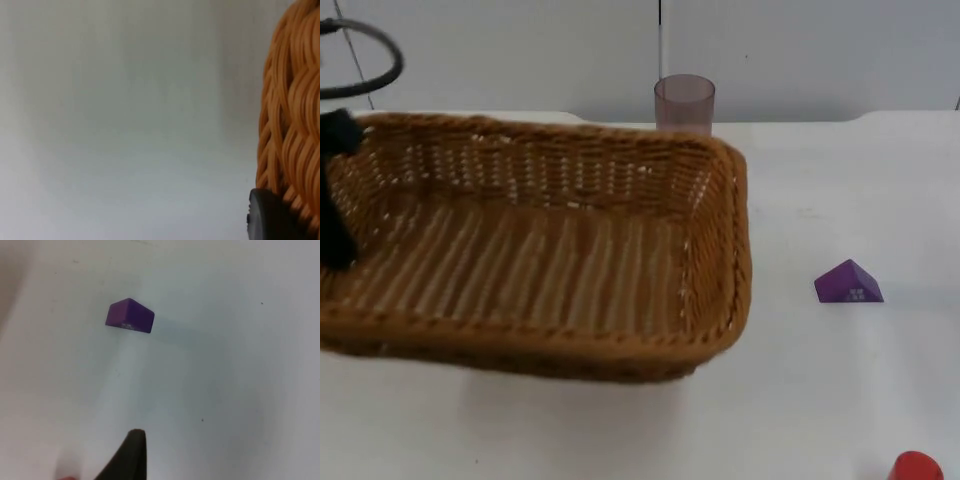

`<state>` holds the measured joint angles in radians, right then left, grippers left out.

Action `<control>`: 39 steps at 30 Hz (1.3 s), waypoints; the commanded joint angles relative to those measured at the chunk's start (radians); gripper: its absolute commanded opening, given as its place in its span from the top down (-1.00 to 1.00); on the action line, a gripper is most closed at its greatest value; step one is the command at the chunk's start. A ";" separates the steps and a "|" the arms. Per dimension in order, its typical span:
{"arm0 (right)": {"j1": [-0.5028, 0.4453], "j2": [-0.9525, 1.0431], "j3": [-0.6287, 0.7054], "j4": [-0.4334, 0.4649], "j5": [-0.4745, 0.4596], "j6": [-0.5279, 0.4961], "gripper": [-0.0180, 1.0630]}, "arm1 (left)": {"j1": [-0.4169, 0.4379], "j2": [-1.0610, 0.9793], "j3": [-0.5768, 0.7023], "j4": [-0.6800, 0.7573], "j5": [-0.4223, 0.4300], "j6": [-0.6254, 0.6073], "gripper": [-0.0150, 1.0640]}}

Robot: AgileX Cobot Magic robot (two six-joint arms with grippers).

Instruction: Pick up the basket with the left hand and place the triangular block into the basket with the right hand.

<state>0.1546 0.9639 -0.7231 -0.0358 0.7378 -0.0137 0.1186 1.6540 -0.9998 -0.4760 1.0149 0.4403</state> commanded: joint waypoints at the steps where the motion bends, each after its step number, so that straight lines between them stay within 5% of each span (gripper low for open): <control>1: -0.006 -0.002 -0.003 0.005 -0.001 -0.003 -0.98 | 0.023 -0.033 0.046 -0.057 0.018 0.040 0.97; 7: -0.006 -0.002 -0.003 0.016 -0.011 -0.003 -0.98 | 0.097 -0.039 0.165 -0.143 -0.066 0.136 0.97; 16: -0.006 0.000 -0.007 0.021 -0.036 -0.071 -0.98 | 0.101 -0.039 0.168 -0.141 -0.082 0.136 0.97; 26: -0.003 0.325 -0.304 0.093 0.081 -0.347 -0.90 | 0.101 -0.039 0.168 -0.154 -0.087 0.137 0.97; 29: -0.003 0.504 -0.408 0.093 0.115 -0.536 -0.85 | 0.101 -0.039 0.168 -0.154 -0.085 0.137 0.97; 39: 0.010 0.942 -0.611 0.123 0.076 -0.778 -0.68 | 0.101 -0.039 0.168 -0.155 -0.098 0.137 0.97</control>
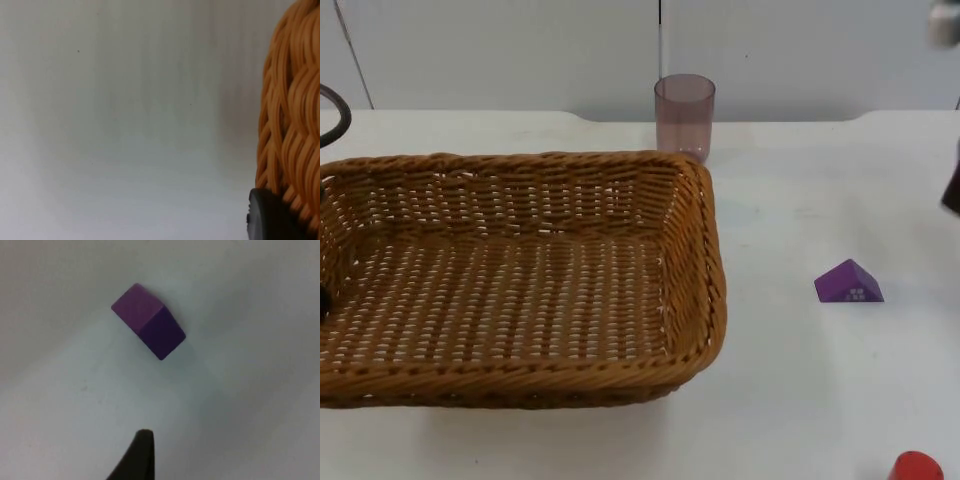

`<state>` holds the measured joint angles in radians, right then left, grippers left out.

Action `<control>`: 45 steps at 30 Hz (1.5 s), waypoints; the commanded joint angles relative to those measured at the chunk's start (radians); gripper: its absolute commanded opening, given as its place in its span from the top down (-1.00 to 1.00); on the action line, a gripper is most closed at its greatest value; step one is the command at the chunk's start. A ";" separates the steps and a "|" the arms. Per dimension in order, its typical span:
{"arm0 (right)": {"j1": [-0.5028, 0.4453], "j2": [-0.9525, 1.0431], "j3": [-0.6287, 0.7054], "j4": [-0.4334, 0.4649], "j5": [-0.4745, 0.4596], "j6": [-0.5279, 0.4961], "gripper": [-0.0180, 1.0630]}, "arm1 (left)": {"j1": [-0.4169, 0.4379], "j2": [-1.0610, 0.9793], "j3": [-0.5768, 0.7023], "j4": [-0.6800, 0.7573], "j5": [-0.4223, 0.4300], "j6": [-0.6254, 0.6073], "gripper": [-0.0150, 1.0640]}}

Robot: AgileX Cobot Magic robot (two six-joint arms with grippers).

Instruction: Pick up the basket with the left hand and place the triangular block into the basket with the right hand.

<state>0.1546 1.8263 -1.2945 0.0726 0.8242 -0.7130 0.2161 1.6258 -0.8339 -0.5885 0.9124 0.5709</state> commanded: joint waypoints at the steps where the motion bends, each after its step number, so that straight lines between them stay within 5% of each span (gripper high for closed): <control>1: 0.021 0.116 -0.052 0.004 -0.011 -0.108 -0.67 | 0.004 -0.011 0.002 -0.043 0.010 0.006 0.97; 8: 0.091 0.228 -0.063 -0.099 -0.096 -0.153 -0.63 | 0.004 -0.011 0.002 -0.041 0.012 0.008 0.97; 17: 0.137 0.362 -0.121 -0.086 -0.139 -0.222 -0.62 | 0.004 -0.009 0.002 -0.037 0.013 0.008 0.97; 25: 0.137 0.392 -0.152 -0.073 -0.130 -0.222 -0.40 | 0.004 -0.009 0.002 -0.037 0.014 0.008 0.97; 29: 0.137 0.392 -0.152 -0.063 -0.110 -0.222 0.27 | 0.004 -0.009 0.002 -0.037 0.014 0.008 0.97; 30: 0.137 0.392 -0.152 -0.063 -0.110 -0.222 0.27 | 0.004 -0.009 0.002 -0.037 0.014 0.008 0.97; 32: 0.147 0.390 -0.152 -0.073 -0.083 -0.227 0.87 | 0.004 -0.009 0.002 -0.037 0.014 0.008 0.97; 33: 0.149 0.379 -0.152 -0.073 -0.064 -0.227 0.97 | 0.004 -0.009 0.002 -0.037 0.014 0.008 0.97; 37: 0.158 0.310 -0.160 -0.073 0.032 -0.214 0.97 | 0.004 -0.009 0.002 -0.037 0.014 0.008 0.97; 41: 0.160 0.179 -0.191 -0.043 0.169 -0.051 0.97 | 0.004 -0.009 0.002 -0.037 0.014 0.008 0.97; 45: 0.160 0.044 -0.191 -0.043 0.201 0.108 0.97 | 0.004 -0.009 0.002 -0.037 0.014 0.008 0.97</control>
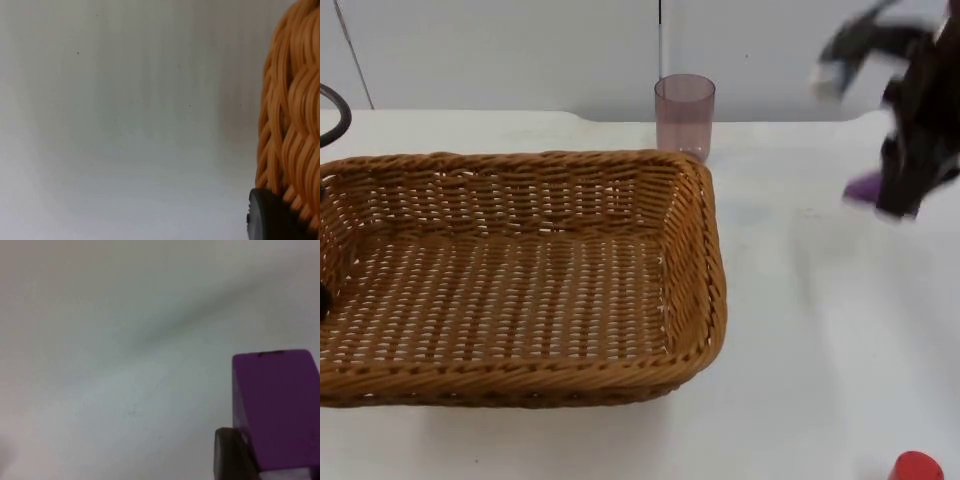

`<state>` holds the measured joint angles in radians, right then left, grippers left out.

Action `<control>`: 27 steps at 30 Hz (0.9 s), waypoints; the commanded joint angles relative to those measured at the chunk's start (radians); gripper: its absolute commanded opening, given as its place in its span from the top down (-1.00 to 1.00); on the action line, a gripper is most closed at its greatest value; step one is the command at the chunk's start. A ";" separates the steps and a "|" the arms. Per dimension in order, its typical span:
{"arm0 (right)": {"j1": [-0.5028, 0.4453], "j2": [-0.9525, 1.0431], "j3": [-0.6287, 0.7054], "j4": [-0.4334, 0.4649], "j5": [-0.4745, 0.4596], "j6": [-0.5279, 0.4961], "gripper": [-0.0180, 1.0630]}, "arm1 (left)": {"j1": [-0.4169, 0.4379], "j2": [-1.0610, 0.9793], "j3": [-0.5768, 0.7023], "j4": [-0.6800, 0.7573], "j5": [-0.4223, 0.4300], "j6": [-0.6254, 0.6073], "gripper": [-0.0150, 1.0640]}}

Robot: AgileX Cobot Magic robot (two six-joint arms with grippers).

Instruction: Pick up the basket with the left hand and place the triangular block into the basket with the right hand.

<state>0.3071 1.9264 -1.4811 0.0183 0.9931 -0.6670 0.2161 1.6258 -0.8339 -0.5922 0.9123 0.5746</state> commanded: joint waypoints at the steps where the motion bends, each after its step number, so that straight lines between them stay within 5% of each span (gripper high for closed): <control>1: 0.008 -0.090 -0.004 0.011 0.040 0.106 0.97 | 0.004 -0.009 0.002 -0.033 0.014 0.004 0.97; 11: 0.023 -0.245 -0.004 0.013 0.062 0.318 0.97 | 0.004 -0.009 0.002 -0.033 0.014 0.004 0.97; 17: 0.177 -0.245 -0.009 0.014 0.042 0.353 0.97 | 0.004 -0.009 0.002 -0.033 0.014 0.004 0.97; 20: 0.326 -0.237 -0.044 0.014 -0.007 0.334 0.97 | 0.004 -0.009 0.002 -0.033 0.014 0.004 0.97; 27: 0.474 -0.141 -0.164 0.015 -0.027 0.341 0.97 | 0.004 -0.009 0.002 -0.033 0.017 0.004 0.97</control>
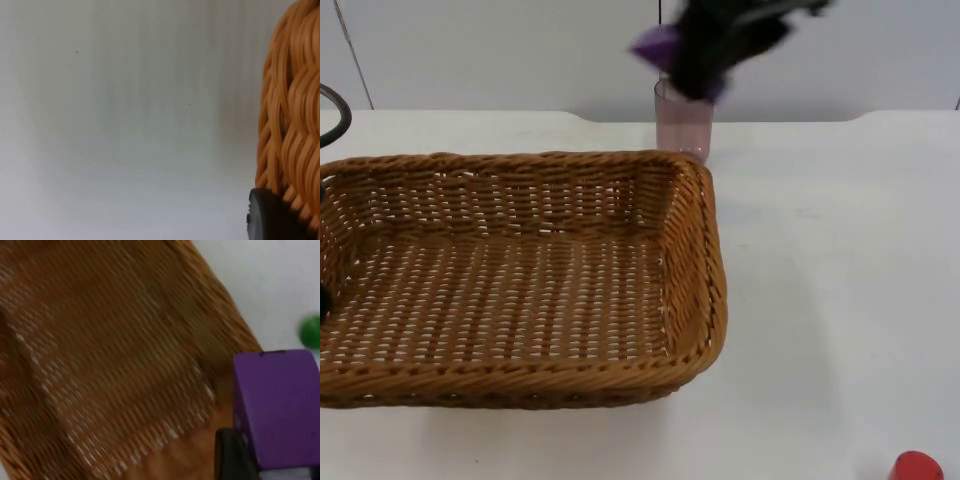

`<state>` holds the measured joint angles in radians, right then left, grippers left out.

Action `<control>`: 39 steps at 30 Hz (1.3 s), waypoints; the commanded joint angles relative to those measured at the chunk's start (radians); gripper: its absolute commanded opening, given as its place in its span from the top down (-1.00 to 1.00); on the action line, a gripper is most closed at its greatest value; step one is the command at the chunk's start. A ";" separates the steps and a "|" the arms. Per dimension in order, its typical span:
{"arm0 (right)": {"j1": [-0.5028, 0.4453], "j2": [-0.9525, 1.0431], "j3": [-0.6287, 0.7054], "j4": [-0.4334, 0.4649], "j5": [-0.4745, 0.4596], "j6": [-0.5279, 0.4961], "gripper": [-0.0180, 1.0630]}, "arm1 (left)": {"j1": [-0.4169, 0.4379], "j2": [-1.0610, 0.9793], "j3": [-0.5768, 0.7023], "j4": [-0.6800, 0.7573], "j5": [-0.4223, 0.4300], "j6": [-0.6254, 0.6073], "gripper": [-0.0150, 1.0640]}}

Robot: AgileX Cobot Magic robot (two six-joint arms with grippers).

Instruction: Pick up the basket with the left hand and place the triangular block into the basket with the right hand.

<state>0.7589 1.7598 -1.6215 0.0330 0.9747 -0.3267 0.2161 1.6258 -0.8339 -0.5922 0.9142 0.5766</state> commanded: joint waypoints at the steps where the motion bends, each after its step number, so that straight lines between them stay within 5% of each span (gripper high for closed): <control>1: 0.043 0.058 -0.045 0.001 -0.009 0.001 0.97 | 0.004 -0.009 0.002 -0.033 0.015 0.002 0.97; 6: 0.100 0.171 -0.060 0.003 -0.058 0.008 0.97 | 0.004 -0.009 0.002 -0.031 0.015 0.002 0.97; 12: 0.113 0.280 -0.060 0.005 -0.063 0.025 0.70 | 0.004 -0.009 0.002 -0.031 0.015 0.002 0.97; 15: 0.113 0.301 -0.060 0.005 -0.052 0.027 0.43 | 0.004 -0.009 0.002 -0.031 0.015 0.002 0.97; 19: 0.113 0.306 -0.060 0.007 -0.055 0.027 -0.23 | 0.004 -0.009 0.002 -0.031 0.015 0.002 0.97; 23: 0.112 0.280 -0.060 0.003 -0.055 0.027 -0.54 | 0.004 -0.009 0.002 -0.031 0.015 0.002 0.97; 34: 0.088 -0.057 -0.053 -0.016 -0.050 0.074 -0.55 | 0.004 -0.009 0.002 -0.025 0.012 0.002 0.97; 39: 0.086 -0.271 0.057 -0.084 -0.120 0.151 -0.55 | 0.004 -0.009 0.002 -0.027 0.011 0.002 0.97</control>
<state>0.8502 1.5114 -1.5748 -0.0366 0.8633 -0.1947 0.2161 1.6258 -0.8339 -0.5922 0.9142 0.5766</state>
